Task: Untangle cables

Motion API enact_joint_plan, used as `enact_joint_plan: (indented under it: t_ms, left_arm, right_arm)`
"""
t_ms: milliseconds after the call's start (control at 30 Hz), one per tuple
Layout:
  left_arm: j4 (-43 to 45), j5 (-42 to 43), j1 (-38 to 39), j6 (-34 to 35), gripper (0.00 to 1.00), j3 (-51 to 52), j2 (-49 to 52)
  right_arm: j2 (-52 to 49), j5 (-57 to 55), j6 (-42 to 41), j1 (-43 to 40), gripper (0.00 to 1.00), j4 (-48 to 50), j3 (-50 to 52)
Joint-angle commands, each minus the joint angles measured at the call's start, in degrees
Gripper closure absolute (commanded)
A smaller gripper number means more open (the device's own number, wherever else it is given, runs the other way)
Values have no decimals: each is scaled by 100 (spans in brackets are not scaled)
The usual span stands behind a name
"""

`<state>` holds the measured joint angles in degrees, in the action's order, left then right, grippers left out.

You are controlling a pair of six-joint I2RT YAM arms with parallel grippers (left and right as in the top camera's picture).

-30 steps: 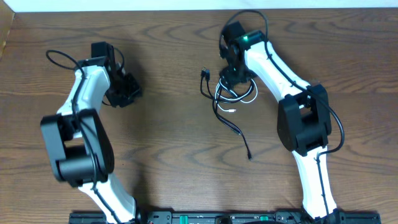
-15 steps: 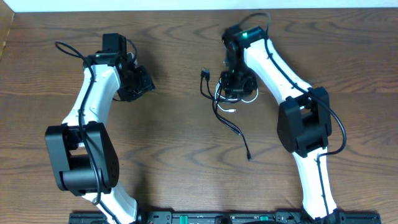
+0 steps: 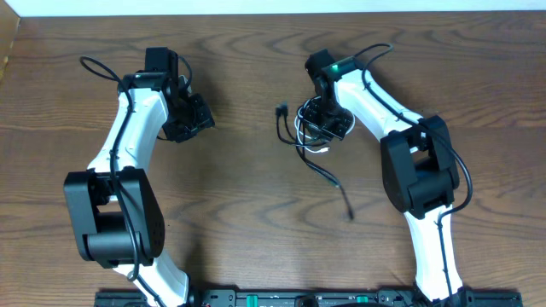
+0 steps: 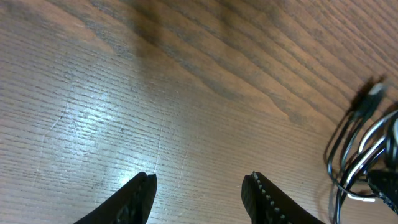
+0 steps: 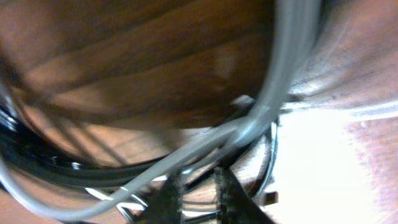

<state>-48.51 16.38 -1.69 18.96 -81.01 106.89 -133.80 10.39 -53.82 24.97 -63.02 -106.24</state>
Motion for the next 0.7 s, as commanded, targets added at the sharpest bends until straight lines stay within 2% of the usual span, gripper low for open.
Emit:
enact_joint_plan:
  t_ms: [0, 67, 167, 267, 433, 667]
  left_arm:
    - [-28, -57, 7, -122, 51, 15, 17]
    - [-15, -48, 9, -138, 51, 15, 17]
    - [-17, -7, 7, -138, 51, 15, 15]
    - [-9, 258, -4, -136, 51, 15, 15]
    - [52, 1156, -4, -138, 51, 15, 15]
    - [319, 1499, 94, -68, 50, 15, 15]
  right_arm:
    - [-70, -197, 98, 22, 99, 114, 210]
    - [-39, 181, 933, -15, 99, 136, 118]
    - [57, 1390, 2804, -129, 99, 153, -162]
    - [254, 2116, 3803, -262, 99, 149, -437]
    - [601, 2304, 4129, -407, 99, 157, -605]
    - [660, 2441, 4129, -337, 99, -63, -597]
